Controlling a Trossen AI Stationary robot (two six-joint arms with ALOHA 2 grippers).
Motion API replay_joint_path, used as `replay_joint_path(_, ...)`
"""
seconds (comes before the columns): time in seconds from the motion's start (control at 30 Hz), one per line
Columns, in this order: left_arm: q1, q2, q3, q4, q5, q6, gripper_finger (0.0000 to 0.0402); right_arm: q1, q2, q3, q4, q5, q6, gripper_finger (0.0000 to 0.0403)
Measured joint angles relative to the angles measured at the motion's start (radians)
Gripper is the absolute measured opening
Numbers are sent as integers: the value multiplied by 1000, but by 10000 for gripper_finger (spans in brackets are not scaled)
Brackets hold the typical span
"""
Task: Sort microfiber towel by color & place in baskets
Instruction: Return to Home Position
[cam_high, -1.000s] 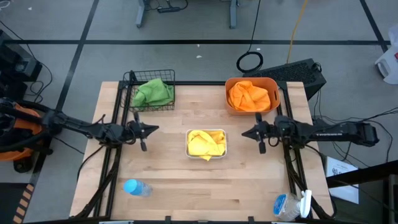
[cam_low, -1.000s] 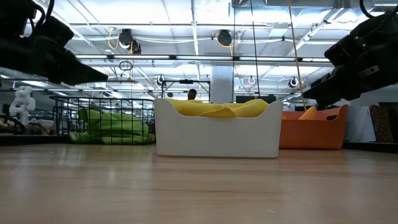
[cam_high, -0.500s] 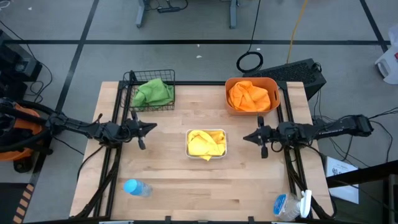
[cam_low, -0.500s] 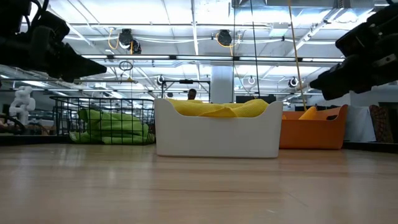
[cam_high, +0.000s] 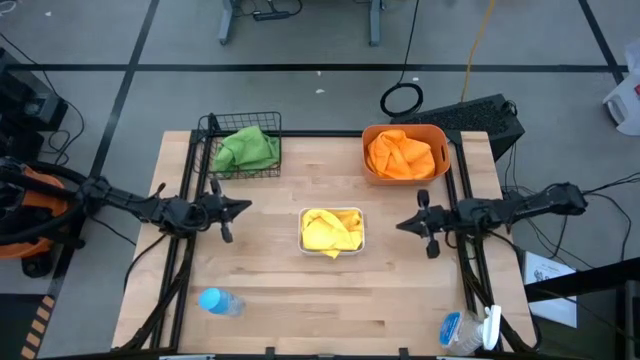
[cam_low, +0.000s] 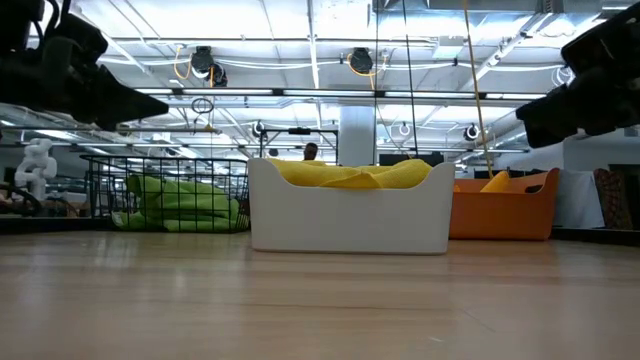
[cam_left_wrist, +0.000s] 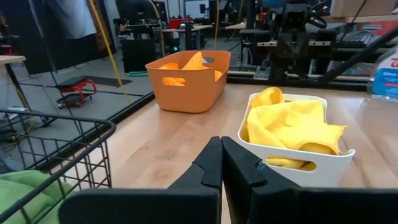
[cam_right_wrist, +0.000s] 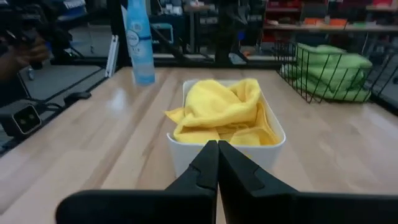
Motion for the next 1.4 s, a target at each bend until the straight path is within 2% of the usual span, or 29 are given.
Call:
replay_joint_path(0.13, -39, -14, 0, -1, -61, 20, 3, 6, -108, 1, -47, -5, -37, 0)
replay_joint_path(0.37, -80, -53, 1, -6, -83, 58, 2, 6, -236, 1, -57, -52, -104, 0)
replay_joint_path(0.57, -80, -96, 45, -142, -102, 53, 1, 6, -237, 1, -62, -74, -108, 0)
replay_joint_path(0.7, -80, -163, 67, -221, -69, 51, 1, 6, -237, 1, -66, -93, -108, 0)
replay_joint_path(1.13, -80, -164, 67, -226, -37, 73, 0, 6, -235, 1, -67, -103, -164, 0)
replay_joint_path(1.4, -76, -164, 44, -138, 56, 116, 0, 6, -233, 1, -69, -115, -150, 0)
